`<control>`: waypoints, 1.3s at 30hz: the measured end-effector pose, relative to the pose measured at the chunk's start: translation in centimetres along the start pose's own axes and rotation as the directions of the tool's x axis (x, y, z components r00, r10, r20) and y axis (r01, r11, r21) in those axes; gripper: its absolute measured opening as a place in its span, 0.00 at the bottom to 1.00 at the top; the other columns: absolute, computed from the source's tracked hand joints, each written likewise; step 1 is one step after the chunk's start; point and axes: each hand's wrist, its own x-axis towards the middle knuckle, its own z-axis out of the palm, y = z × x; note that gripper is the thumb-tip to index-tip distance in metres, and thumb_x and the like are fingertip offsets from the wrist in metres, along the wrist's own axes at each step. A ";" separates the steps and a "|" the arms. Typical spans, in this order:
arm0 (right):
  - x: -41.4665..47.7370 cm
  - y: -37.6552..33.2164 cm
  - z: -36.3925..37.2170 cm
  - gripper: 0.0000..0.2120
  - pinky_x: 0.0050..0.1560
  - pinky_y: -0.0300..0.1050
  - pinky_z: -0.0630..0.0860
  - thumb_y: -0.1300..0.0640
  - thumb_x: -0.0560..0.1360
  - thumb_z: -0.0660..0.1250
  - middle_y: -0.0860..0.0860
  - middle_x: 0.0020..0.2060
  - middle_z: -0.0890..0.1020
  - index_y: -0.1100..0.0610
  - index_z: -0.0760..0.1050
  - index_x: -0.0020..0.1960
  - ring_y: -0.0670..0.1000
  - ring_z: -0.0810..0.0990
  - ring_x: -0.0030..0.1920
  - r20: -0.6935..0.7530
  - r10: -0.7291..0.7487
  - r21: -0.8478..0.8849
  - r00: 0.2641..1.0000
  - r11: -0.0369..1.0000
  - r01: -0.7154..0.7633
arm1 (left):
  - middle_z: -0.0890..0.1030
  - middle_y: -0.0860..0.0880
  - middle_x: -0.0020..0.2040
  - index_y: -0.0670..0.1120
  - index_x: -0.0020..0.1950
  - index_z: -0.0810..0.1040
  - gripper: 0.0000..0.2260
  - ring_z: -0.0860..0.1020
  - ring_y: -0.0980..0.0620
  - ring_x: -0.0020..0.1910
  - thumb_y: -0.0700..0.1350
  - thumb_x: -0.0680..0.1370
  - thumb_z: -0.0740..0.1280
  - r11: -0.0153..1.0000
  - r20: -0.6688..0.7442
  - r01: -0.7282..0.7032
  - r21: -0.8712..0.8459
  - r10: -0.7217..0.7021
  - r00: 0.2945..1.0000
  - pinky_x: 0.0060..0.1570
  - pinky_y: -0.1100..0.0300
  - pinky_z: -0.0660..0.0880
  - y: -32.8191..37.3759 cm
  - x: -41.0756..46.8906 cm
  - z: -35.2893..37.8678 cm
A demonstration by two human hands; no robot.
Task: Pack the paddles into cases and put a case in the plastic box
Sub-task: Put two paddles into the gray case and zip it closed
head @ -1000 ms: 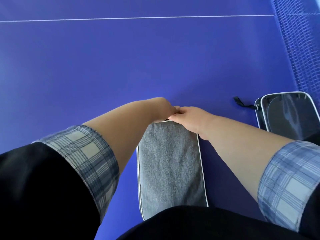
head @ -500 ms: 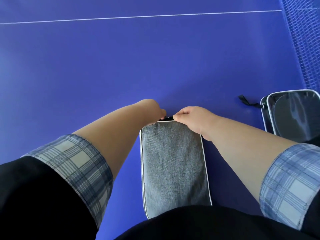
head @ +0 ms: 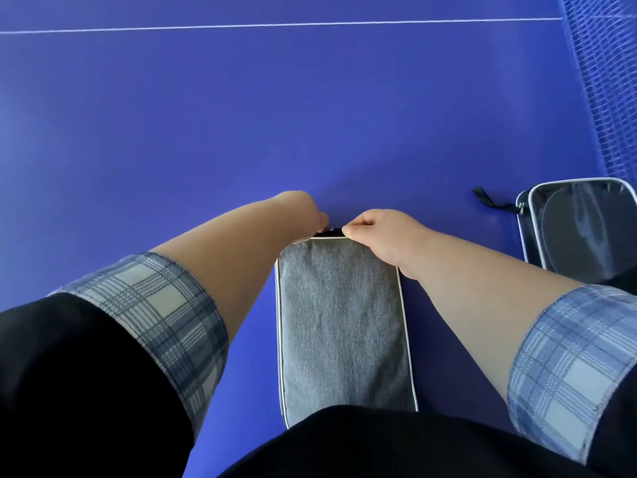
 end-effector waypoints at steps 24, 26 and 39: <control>0.3 0.1 -0.1 0.11 0.39 0.40 0.68 0.44 0.75 0.69 0.46 0.43 0.79 0.50 0.81 0.48 0.44 0.74 0.42 0.010 -0.014 -0.065 1.000 0.998 0.015 | 0.69 0.46 0.72 0.47 0.78 0.58 0.23 0.69 0.45 0.69 0.38 0.83 0.56 0.958 -0.001 -0.149 0.245 0.153 0.988 0.58 0.54 0.72 0.9 -1.4 1.2; 0.1 0.1 -0.1 0.11 0.38 0.40 0.68 0.44 0.75 0.69 0.46 0.42 0.79 0.51 0.81 0.48 0.44 0.73 0.40 0.000 -0.021 -0.072 1.000 0.997 0.021 | 0.69 0.45 0.72 0.45 0.78 0.59 0.23 0.69 0.45 0.69 0.38 0.83 0.55 0.954 -0.005 -0.154 0.256 0.160 0.987 0.59 0.54 0.71 0.9 -1.1 1.4; 0.2 0.5 0.7 0.07 0.36 0.41 0.67 0.42 0.73 0.69 0.44 0.40 0.80 0.44 0.80 0.41 0.44 0.76 0.40 -0.059 -0.011 -0.088 0.998 0.996 0.006 | 0.76 0.43 0.58 0.42 0.70 0.66 0.16 0.75 0.42 0.55 0.37 0.82 0.58 0.989 0.004 -0.010 0.145 0.010 1.000 0.44 0.54 0.69 1.0 0.2 1.7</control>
